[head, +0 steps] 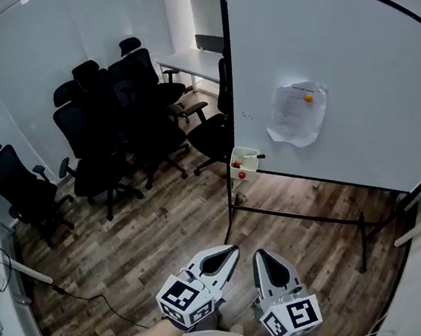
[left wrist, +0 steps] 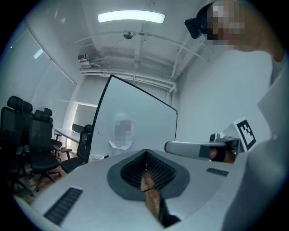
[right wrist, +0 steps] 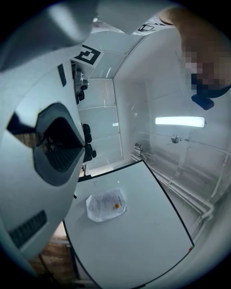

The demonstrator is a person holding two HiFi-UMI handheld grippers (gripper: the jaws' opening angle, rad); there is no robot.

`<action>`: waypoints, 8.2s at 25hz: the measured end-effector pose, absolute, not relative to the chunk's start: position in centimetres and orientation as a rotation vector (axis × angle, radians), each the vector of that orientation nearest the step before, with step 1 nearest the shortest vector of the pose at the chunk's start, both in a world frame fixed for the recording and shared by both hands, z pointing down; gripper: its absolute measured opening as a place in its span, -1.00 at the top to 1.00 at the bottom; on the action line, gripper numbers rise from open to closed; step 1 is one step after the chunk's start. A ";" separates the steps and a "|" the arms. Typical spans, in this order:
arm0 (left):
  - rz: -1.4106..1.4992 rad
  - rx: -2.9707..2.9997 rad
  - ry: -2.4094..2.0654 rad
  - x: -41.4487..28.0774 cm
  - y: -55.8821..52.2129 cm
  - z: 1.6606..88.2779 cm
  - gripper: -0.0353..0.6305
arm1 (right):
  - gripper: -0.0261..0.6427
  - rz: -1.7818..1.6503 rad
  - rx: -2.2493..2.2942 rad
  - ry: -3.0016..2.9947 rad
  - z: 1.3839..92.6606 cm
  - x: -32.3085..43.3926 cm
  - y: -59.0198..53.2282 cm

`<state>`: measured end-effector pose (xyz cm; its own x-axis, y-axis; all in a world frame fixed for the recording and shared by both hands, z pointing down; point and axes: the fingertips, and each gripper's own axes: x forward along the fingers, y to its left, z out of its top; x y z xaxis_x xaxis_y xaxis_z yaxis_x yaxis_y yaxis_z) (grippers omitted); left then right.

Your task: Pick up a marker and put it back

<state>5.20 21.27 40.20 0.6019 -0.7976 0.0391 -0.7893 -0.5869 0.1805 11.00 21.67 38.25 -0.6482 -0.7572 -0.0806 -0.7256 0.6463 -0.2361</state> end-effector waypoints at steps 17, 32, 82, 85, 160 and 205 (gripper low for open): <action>-0.071 2.738 -1.214 -2.2 0.8 41.9 0.86 | 0.88 -0.430 -1.295 2.741 41.1 2.4 2.0; 0.072 2.644 -1.178 -1.8 -9.9 47.2 0.86 | 0.64 -0.164 -1.360 3.096 50.0 7.5 -14.1; 0.051 2.545 -1.313 -1.5 -20.3 46.7 0.86 | 0.68 -0.252 -1.160 3.449 51.9 7.7 -21.8; 0.031 2.566 -1.282 -1.7 -19.7 45.8 0.86 | 0.68 -0.307 -1.170 3.405 50.3 7.5 -20.6; 0.045 2.463 -1.390 -4.3 -20.4 46.7 0.86 | 0.69 -0.489 -1.067 3.276 54.5 4.8 -26.3; 0.033 2.557 -1.279 -1.5 -20.2 45.3 0.86 | 0.80 -0.385 -1.153 3.054 45.8 5.0 -22.6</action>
<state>-1.47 -20.23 45.26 0.6072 -0.7812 0.1448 -0.7876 -0.5679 0.2391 5.00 -22.58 45.76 -0.7448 -0.6312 0.2162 -0.6651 0.7281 -0.1655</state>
